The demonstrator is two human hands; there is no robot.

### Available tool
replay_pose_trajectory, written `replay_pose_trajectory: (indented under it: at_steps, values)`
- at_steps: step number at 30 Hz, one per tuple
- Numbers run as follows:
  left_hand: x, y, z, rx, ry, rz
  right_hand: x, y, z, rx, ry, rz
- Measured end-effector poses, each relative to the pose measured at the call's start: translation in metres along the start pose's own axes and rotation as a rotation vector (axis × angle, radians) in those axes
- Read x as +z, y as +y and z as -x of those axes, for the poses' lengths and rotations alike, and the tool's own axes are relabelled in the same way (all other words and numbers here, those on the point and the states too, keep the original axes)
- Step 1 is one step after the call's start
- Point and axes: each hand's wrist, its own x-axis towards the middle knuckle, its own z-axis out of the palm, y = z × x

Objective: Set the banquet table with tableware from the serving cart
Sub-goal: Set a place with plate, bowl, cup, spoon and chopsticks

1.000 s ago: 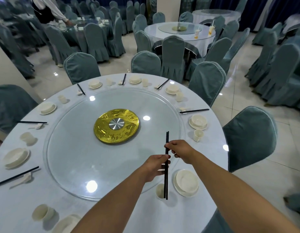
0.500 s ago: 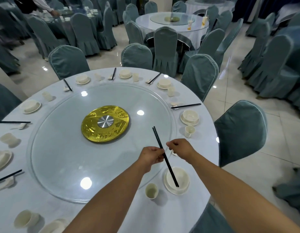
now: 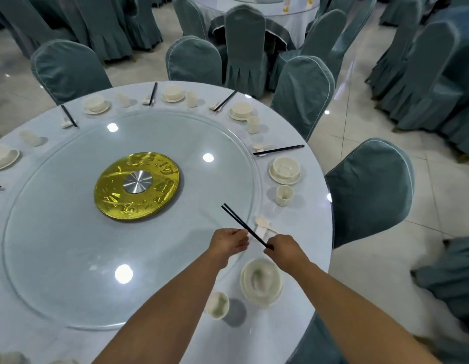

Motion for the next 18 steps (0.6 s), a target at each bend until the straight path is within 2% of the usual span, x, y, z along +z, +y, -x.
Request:
replay_pose_trajectory:
  at_steps: [1,4,6,9,18]
  values:
    - [-0.009,-0.002,-0.005,0.031,0.045,-0.172,0.002,0.009,-0.002,0.015,0.002,0.021]
    - [-0.047,-0.017,-0.031,0.159,0.175,-0.975,0.014,0.052,-0.017,0.089,-0.02,0.096]
    - [-0.078,-0.032,-0.04,0.084,0.199,-1.334,0.019,0.076,-0.022,0.138,-0.042,0.141]
    - [-0.105,-0.056,-0.049,-0.17,0.236,-1.442,0.03,0.106,-0.031,0.184,-0.079,0.205]
    - [-0.117,-0.074,-0.063,-0.136,0.226,-1.616,0.056,0.129,-0.044,0.199,-0.129,0.27]
